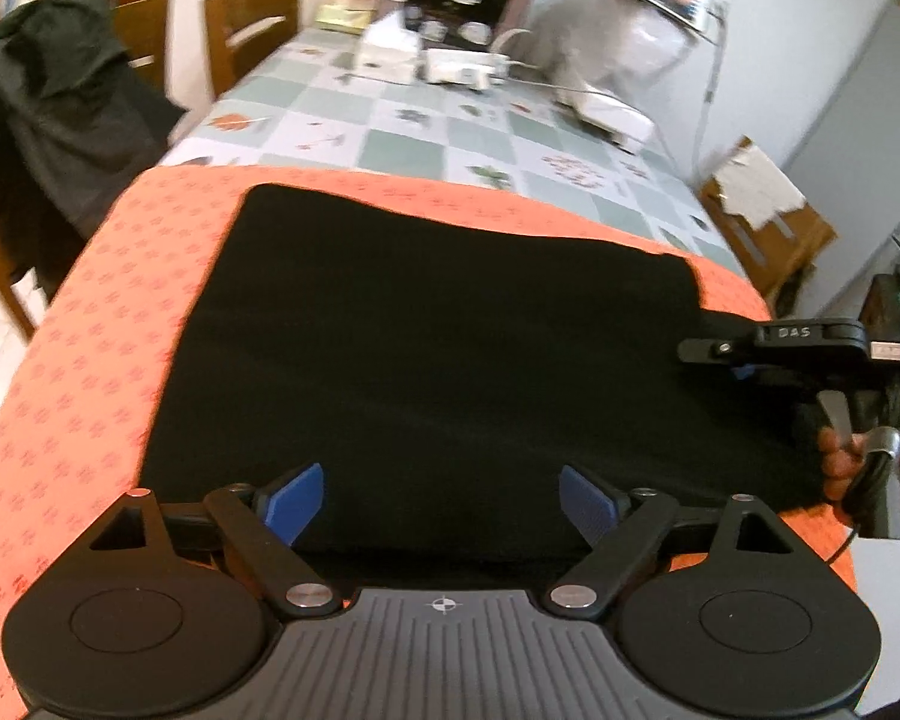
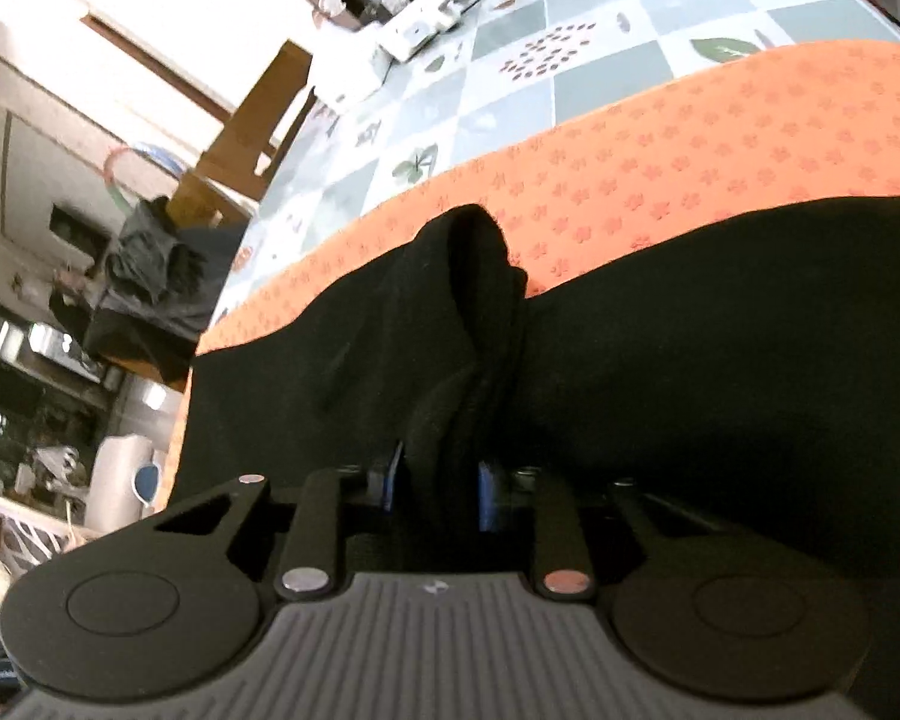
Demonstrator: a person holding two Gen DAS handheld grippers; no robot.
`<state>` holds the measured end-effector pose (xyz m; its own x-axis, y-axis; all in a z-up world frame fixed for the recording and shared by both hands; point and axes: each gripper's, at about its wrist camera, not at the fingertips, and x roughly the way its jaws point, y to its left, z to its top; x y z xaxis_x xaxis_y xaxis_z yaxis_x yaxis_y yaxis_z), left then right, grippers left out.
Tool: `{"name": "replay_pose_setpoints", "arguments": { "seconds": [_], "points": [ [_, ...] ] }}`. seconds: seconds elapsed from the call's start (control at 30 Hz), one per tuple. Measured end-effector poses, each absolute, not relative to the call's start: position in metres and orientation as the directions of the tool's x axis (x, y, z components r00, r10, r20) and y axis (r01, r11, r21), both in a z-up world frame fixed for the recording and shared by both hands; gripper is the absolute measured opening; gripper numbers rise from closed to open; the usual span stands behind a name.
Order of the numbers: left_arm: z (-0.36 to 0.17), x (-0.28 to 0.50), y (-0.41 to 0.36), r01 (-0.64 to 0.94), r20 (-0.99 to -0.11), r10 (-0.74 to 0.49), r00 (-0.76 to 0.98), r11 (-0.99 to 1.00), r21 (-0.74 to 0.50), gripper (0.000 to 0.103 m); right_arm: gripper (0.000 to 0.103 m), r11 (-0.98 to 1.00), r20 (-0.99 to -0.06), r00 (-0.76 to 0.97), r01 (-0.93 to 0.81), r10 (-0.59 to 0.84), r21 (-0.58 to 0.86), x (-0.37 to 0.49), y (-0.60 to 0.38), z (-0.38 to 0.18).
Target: Fold clothes
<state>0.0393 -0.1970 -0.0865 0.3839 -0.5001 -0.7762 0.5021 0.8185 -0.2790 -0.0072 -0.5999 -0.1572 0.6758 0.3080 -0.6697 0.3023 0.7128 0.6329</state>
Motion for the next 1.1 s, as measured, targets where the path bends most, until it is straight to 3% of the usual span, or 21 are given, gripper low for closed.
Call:
{"name": "replay_pose_setpoints", "arguments": {
  "seconds": [0.07, 0.13, 0.4, 0.47, 0.5, 0.57, 0.63, 0.87, 1.1],
  "points": [
    [-0.084, 0.042, -0.207, 0.531, -0.772, -0.516, 0.37, 0.8, -0.28, 0.088, 0.04, 0.704, -0.677, 0.665, 0.315, 0.315, 0.637, -0.017, -0.601, -0.158],
    [-0.082, 0.05, -0.22, 0.561, -0.769, -0.535, 0.35, 0.777, -0.285, 0.089, 0.055, 0.698, -0.689, 0.649, 0.329, 0.323, 0.636, -0.028, -0.599, -0.163],
    [-0.075, 0.085, -0.276, 0.652, -0.766, -0.591, 0.253, 0.689, -0.316, 0.091, 0.075, 0.687, -0.709, 0.64, 0.373, 0.297, 0.624, -0.081, -0.575, -0.166],
    [-0.075, 0.094, -0.291, 0.66, -0.769, -0.597, 0.228, 0.676, -0.328, 0.091, 0.075, 0.711, -0.717, 0.64, 0.365, 0.277, 0.601, -0.089, -0.565, -0.162],
    [-0.075, 0.098, -0.3, 0.666, -0.771, -0.598, 0.217, 0.669, -0.331, 0.091, 0.069, 0.725, -0.723, 0.638, 0.363, 0.264, 0.585, -0.092, -0.56, -0.16],
    [-0.074, 0.103, -0.318, 0.68, -0.777, -0.599, 0.194, 0.653, -0.333, 0.091, 0.041, 0.745, -0.736, 0.636, 0.37, 0.232, 0.555, -0.095, -0.552, -0.155],
    [-0.073, 0.107, -0.34, 0.702, -0.779, -0.605, 0.166, 0.627, -0.337, 0.092, 0.027, 0.737, -0.727, 0.657, 0.389, 0.199, 0.553, -0.101, -0.547, -0.147],
    [-0.076, 0.099, -0.413, 0.749, -0.812, -0.578, 0.078, 0.572, -0.335, 0.092, 0.02, 0.776, -0.696, 0.704, 0.359, 0.139, 0.518, -0.107, -0.527, -0.115],
    [-0.087, 0.08, -0.458, 0.774, -0.881, -0.464, 0.093, 0.59, -0.229, 0.092, 0.019, 0.808, -0.69, 0.703, 0.302, 0.17, 0.506, -0.1, -0.526, -0.116]
  ]
}}
